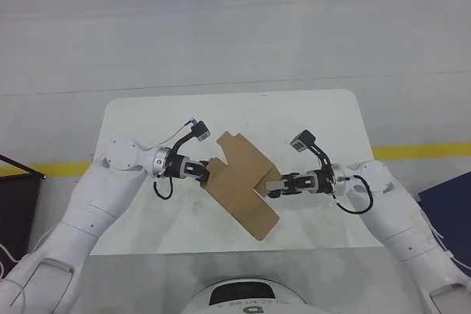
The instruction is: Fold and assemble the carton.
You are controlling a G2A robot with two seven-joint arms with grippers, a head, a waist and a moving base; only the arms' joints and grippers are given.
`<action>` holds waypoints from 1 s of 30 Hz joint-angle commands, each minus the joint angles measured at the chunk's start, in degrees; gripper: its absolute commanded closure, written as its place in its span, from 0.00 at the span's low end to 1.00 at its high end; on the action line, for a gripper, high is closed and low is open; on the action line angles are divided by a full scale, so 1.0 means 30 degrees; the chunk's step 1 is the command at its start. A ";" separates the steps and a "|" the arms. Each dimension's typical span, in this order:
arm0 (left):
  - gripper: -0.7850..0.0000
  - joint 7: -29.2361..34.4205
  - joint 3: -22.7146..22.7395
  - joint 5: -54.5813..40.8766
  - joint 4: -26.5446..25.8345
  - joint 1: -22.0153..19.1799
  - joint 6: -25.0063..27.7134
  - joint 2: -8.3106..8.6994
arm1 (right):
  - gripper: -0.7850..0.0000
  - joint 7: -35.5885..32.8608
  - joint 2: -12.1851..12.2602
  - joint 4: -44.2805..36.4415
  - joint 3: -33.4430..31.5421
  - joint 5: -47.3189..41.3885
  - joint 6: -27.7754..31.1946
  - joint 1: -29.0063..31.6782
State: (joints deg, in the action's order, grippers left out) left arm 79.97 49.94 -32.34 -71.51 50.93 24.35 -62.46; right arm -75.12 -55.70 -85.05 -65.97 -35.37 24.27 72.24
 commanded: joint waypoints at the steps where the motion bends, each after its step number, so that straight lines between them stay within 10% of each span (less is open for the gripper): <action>1: 0.83 -0.0225 -0.0194 -0.0026 0.0014 -0.0100 0.0221 0.0081 | 1.00 0.0074 -0.0005 0.0052 -0.0017 0.0033 -0.0079 -0.0020; 3: 1.00 -0.0479 -0.0336 -0.0312 -0.0008 -0.0168 0.0475 0.0167 | 1.00 0.0150 -0.0014 0.0072 -0.0018 0.0084 -0.0148 -0.0036; 17: 1.00 -0.0028 -0.0777 -0.3439 -0.0086 -0.0215 0.0025 0.0596 | 1.00 0.0637 -0.0110 0.0391 0.0044 0.0010 -0.0497 -0.0053; 23: 1.00 0.0318 -0.0750 -0.4591 0.0192 -0.0017 -0.0321 0.0540 | 0.00 0.0936 -0.0128 0.0335 -0.0107 -0.0131 -0.0560 0.0048; 30: 1.00 0.0185 -0.0832 -0.5638 0.0893 0.0191 -0.0190 0.0239 | 0.00 0.1475 -0.0108 0.0037 -0.0435 -0.0111 -0.0572 0.0391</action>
State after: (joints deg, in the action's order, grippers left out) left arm 80.59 47.28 -48.13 -69.29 51.41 23.72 -61.59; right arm -70.95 -56.03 -84.89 -67.14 -35.70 22.62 73.30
